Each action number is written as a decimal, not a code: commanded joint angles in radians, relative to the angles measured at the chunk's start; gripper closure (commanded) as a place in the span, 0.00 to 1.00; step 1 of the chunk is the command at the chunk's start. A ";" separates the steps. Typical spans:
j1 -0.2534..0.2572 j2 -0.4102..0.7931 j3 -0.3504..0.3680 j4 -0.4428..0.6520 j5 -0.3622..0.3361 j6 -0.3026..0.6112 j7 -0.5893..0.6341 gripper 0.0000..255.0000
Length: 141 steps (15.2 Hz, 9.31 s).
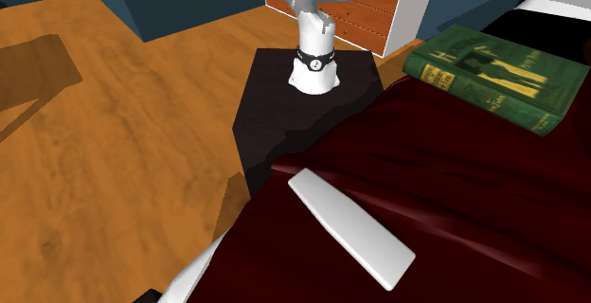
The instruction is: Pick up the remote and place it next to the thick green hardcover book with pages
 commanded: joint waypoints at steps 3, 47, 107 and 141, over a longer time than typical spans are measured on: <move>0.016 0.065 -0.022 0.003 -0.008 0.063 -0.056 0.00; 0.167 1.018 -0.083 0.398 0.132 0.611 -0.743 1.00; 0.315 0.250 0.108 -0.248 0.124 0.497 -0.406 1.00; 0.315 0.263 0.108 -0.264 0.124 0.526 -0.407 0.00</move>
